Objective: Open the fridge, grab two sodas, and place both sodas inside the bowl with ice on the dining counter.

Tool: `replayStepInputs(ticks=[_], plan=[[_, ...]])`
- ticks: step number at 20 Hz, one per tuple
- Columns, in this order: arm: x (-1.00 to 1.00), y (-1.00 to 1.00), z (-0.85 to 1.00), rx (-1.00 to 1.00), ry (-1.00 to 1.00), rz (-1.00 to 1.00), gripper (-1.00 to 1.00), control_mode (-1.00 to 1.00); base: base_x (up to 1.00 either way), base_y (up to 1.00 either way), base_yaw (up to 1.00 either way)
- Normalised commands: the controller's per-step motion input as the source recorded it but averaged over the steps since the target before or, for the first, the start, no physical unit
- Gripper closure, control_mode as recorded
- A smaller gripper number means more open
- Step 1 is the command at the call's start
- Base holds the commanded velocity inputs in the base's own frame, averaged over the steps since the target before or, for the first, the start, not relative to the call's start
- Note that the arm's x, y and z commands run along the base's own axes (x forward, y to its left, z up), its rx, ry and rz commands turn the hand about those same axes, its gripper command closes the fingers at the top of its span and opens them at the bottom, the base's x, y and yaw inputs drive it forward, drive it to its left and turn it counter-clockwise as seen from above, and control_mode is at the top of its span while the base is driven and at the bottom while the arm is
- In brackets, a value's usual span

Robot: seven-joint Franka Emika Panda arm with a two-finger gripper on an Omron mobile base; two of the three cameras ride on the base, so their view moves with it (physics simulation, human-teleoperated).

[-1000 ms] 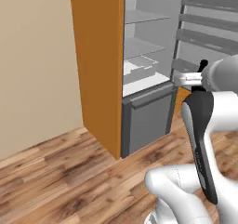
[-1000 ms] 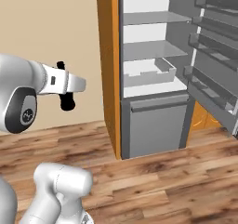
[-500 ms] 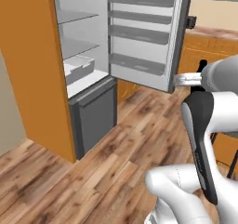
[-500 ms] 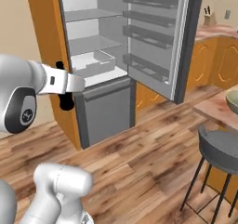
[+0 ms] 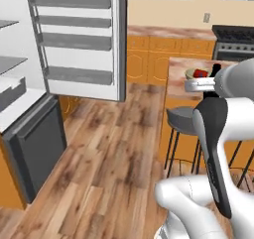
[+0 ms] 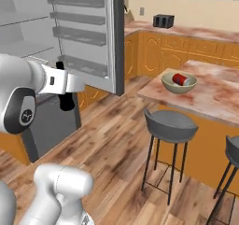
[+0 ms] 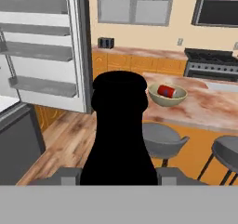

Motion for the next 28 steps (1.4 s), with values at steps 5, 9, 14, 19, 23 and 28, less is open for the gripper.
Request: replayStepInputs(ticks=[5, 9, 14, 19, 23, 28], plan=[[0.0, 0.0, 0.0, 0.0, 0.0, 0.0, 1.0, 1.0, 0.67, -0.34, -0.48], [0.0, 0.0, 0.0, 0.0, 0.0, 0.0, 1.0, 1.0, 0.89, -0.26, -0.38], [0.0, 0.0, 0.0, 0.0, 0.0, 0.0, 1.0, 1.0, 0.67, -0.26, -0.3], [0.0, 0.0, 0.0, 0.0, 0.0, 0.0, 1.0, 1.0, 0.68, -0.19, -0.28], [0.0, 0.0, 0.0, 0.0, 0.0, 0.0, 1.0, 1.0, 0.93, -0.08, -0.28], [0.0, 0.0, 0.0, 0.0, 0.0, 0.0, 1.0, 1.0, 1.0, -0.05, -0.24]])
